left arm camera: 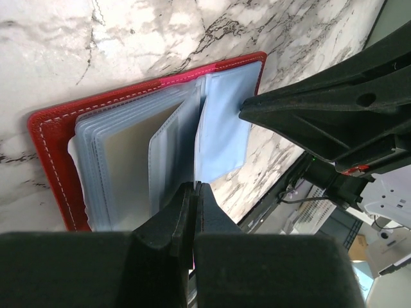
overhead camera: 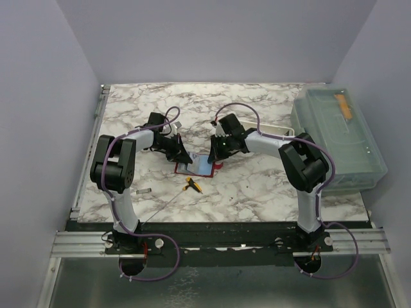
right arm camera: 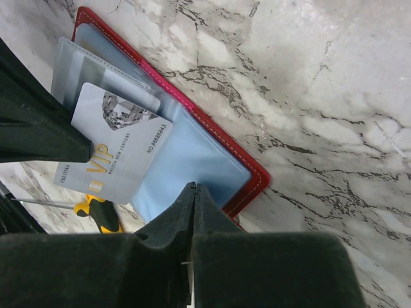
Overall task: Put the credit cards into the card holder
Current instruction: Insert the credit card into the card holder.
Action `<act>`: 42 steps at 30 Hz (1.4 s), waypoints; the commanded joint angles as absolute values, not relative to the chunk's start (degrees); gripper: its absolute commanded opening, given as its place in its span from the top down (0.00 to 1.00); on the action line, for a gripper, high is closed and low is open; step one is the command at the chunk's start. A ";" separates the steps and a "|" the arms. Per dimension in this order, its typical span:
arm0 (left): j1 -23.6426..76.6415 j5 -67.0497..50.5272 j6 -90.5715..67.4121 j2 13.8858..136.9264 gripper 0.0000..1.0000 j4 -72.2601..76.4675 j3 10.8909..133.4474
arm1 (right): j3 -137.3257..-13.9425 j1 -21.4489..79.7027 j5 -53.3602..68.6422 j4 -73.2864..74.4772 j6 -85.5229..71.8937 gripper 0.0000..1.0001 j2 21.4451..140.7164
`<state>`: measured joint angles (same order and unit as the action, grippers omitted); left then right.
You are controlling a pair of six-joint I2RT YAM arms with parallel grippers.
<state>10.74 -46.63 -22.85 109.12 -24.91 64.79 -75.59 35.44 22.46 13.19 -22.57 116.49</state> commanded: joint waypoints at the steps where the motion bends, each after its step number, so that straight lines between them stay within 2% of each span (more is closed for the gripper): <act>1: 10.38 -49.21 -21.40 110.57 1.00 -26.36 63.67 | -73.63 35.22 16.79 13.28 -19.62 0.98 119.36; 32: 11.35 -51.64 -19.14 117.64 1.00 -25.08 69.87 | -74.20 34.01 19.45 12.26 -12.70 1.00 122.24; 36: 11.37 -46.00 -15.98 115.29 1.00 -25.76 68.93 | -74.02 33.93 19.77 12.15 -12.52 1.00 122.26; 42: 11.35 -43.58 -12.49 115.95 1.00 -29.04 70.13 | -74.01 33.93 19.93 12.30 -12.22 1.00 122.43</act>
